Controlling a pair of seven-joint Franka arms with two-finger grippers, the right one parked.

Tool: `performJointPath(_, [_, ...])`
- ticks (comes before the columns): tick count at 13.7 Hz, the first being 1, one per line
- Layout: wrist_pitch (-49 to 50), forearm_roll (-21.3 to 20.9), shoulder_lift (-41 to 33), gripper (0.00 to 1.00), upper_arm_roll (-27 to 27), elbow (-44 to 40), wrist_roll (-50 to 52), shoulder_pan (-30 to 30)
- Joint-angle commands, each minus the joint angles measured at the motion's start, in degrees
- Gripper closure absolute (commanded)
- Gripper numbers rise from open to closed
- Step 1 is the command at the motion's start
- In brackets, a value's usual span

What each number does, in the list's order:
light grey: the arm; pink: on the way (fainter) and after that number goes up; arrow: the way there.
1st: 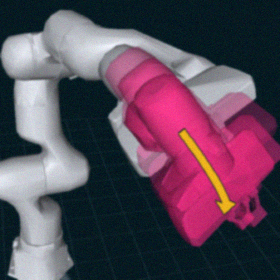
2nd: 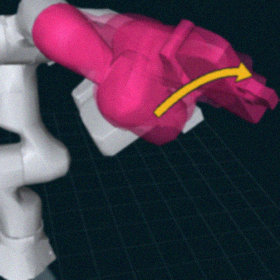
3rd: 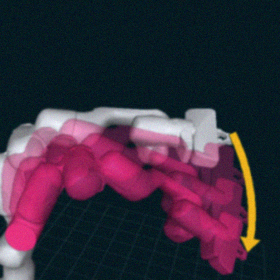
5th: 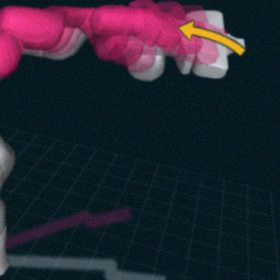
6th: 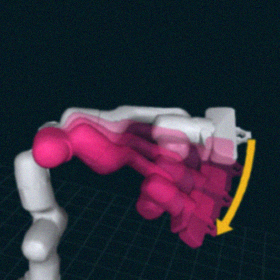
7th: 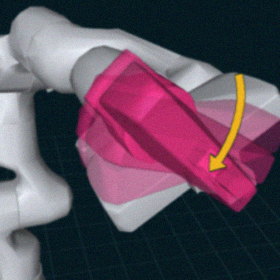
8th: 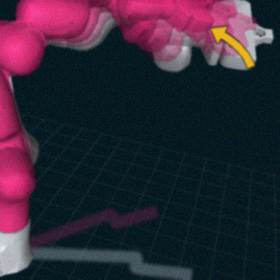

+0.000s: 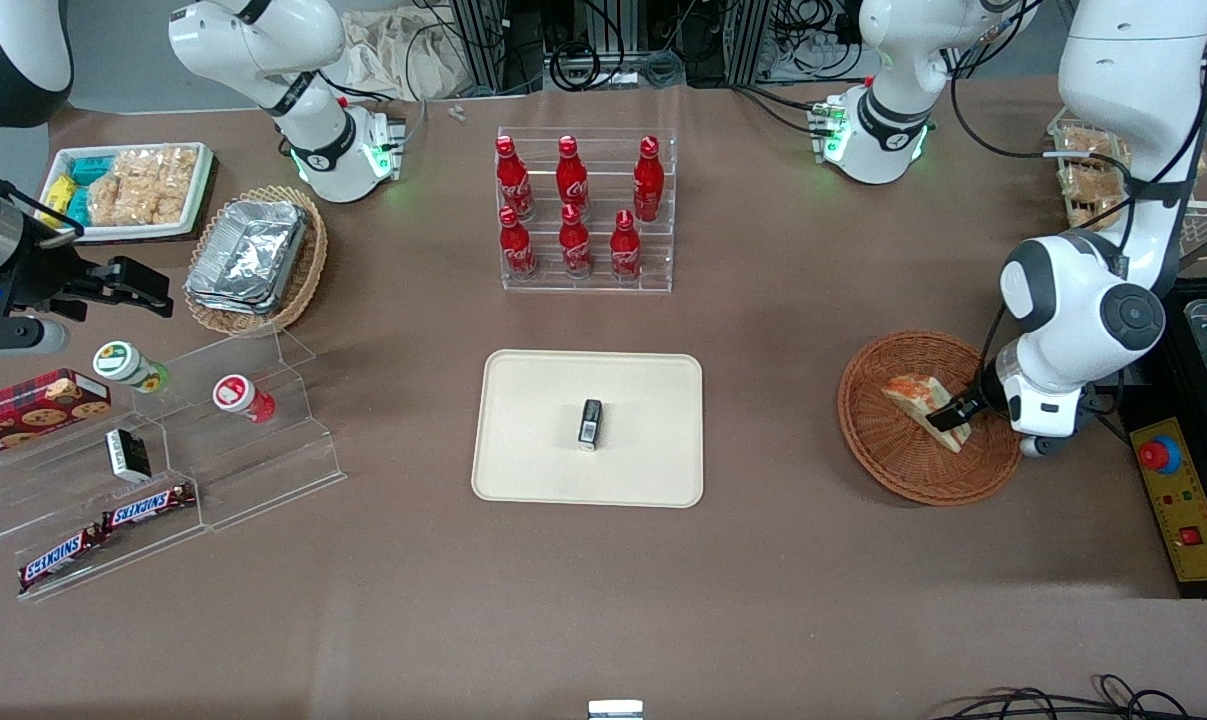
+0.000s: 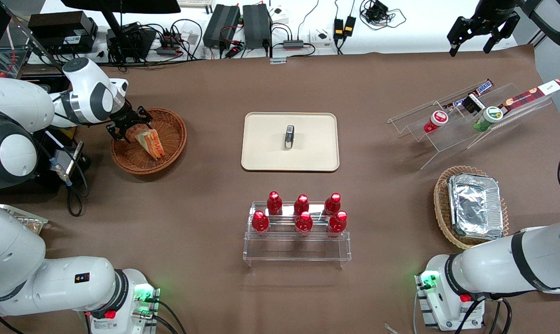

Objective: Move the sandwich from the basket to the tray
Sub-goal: 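Lower the open left gripper over the wrapped sandwich in the basket, then close the left gripper on the sandwich's wrapped edge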

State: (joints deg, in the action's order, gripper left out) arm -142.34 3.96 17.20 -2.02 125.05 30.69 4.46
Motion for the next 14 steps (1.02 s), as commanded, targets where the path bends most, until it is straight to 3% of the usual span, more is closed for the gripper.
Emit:
performJointPath(1, [-0.7, -0.1, -1.0, 0.02, 0.0, 0.6, 2.4, -0.7])
performJointPath(14, [2.8, -0.2, -0.2, 0.02, 0.0, -1.0, 3.3, -0.7])
